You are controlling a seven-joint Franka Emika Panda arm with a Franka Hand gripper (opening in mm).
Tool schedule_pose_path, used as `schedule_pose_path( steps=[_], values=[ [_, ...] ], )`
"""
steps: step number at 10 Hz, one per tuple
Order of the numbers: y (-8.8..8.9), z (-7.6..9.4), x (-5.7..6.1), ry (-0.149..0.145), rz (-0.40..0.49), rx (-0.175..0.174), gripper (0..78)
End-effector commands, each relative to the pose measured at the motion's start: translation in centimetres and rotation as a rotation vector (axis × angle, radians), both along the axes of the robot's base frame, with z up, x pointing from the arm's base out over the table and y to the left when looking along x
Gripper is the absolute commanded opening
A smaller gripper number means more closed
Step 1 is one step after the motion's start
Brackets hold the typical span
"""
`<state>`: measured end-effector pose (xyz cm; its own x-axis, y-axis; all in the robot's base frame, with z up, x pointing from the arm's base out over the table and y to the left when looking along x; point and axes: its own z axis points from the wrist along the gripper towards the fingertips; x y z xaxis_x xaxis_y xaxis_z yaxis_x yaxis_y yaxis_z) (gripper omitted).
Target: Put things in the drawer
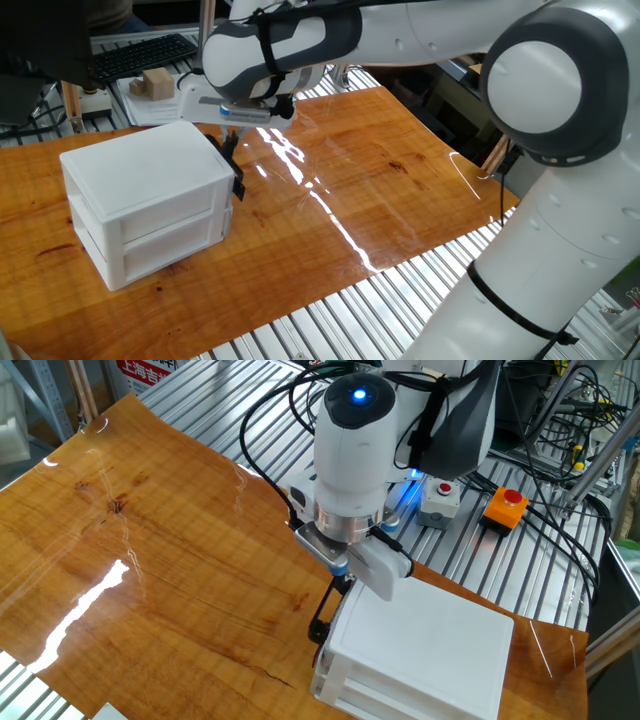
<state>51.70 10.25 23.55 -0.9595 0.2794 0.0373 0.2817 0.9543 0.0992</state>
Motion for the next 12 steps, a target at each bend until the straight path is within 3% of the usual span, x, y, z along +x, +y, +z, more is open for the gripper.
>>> schedule_pose_path(
  steps=[1,3,5,8,10,12],
  values=[
    [0.5,-0.2,-0.1,-0.023,-0.024,0.032,2.1],
    [0.6,-0.2,0.0,-0.024,-0.023,0.026,2.1],
    [0.6,-0.1,0.1,-0.025,-0.015,-0.01,2.1],
    [0.3,0.9,0.4,-0.023,-0.015,-0.038,2.1],
    [-0.3,1.5,0.7,-0.022,-0.002,-0.06,2.1],
    [-2.3,2.2,1.5,-0.018,0.04,-0.081,2.1]
  ],
)
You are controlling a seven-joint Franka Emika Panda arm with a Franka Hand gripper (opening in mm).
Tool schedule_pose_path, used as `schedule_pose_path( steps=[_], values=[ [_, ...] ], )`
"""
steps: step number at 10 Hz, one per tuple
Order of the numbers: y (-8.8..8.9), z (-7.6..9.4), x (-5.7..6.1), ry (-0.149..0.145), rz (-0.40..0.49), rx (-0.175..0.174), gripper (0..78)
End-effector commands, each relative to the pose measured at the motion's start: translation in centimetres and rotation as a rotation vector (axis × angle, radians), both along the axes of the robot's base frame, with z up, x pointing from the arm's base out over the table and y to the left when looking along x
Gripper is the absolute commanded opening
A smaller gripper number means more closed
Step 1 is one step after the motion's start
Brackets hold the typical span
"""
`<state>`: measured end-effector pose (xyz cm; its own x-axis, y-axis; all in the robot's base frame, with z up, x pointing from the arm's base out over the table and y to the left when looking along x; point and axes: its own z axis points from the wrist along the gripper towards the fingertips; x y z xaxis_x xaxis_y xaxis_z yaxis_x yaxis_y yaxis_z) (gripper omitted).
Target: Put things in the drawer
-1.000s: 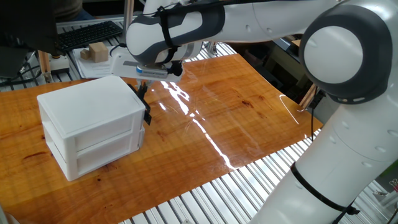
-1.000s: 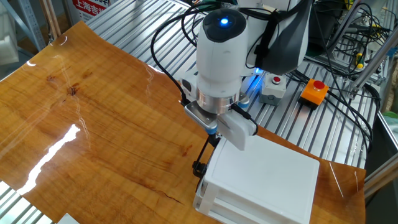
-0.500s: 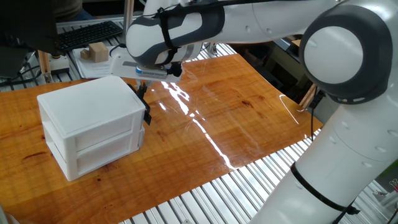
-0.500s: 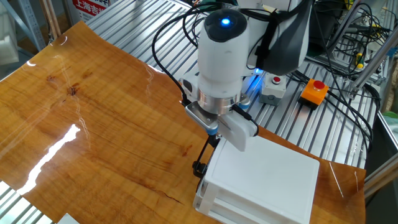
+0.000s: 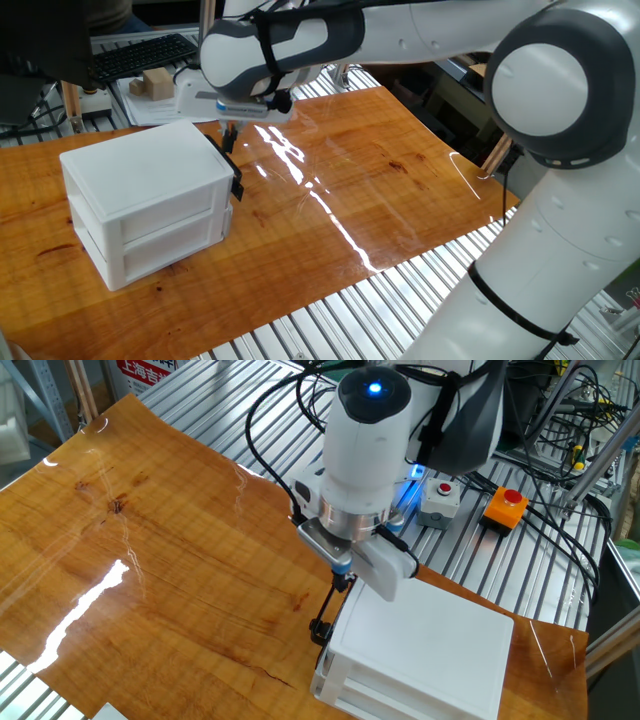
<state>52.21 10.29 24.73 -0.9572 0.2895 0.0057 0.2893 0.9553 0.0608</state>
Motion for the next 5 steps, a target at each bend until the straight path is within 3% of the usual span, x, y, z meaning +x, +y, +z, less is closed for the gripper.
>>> schedule_pose_path(
  steps=[1,2,5],
  values=[
    [-2.9,1.2,1.2,0.005,0.062,-0.036,2.1],
    [-4.9,1.7,1.9,0.014,0.109,-0.038,2.1],
    [-7.5,1.7,2.8,0.014,0.174,-0.057,2.1]
  ],
)
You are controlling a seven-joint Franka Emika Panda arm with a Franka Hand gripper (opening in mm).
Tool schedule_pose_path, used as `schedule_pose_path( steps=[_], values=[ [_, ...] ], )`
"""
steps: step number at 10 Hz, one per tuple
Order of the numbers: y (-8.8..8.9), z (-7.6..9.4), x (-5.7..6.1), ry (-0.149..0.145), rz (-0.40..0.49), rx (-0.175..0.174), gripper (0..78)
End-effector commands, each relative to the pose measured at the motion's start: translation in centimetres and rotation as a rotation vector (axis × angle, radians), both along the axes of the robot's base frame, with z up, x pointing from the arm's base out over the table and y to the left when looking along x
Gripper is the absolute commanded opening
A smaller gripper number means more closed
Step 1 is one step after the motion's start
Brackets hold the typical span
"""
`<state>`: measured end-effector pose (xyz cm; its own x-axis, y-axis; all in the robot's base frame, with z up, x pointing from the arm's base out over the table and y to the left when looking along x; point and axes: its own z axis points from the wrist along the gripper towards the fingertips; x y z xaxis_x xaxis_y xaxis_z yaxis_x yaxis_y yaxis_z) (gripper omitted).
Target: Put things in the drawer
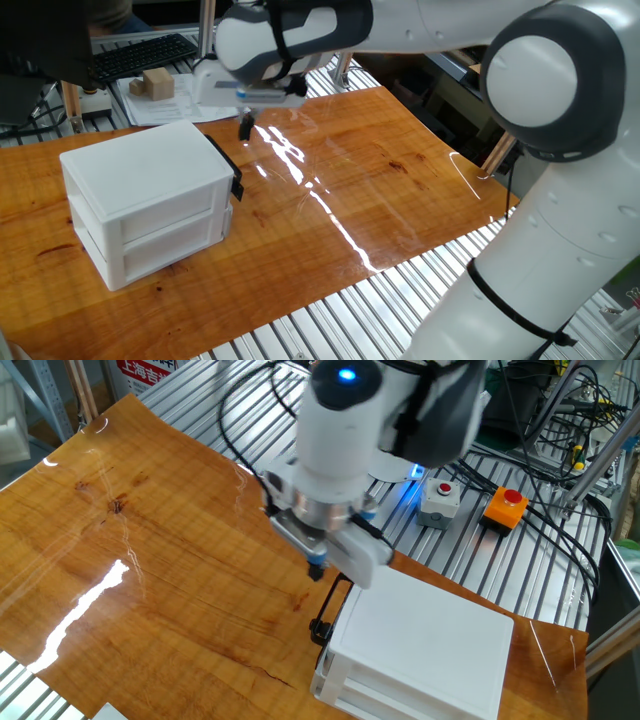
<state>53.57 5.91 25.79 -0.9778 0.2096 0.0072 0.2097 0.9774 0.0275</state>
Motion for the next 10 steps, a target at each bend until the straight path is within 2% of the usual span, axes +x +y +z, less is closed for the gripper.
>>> schedule_pose_path(
  steps=[1,4,10],
  values=[
    [-3.68,0.66,1.52,0.01,0.106,-0.023,2.1],
    [-4.61,0.27,1.48,0.012,0.146,-0.022,2.1],
    [-4.67,0.18,1.42,0.017,0.159,-0.019,2.1]
  ],
)
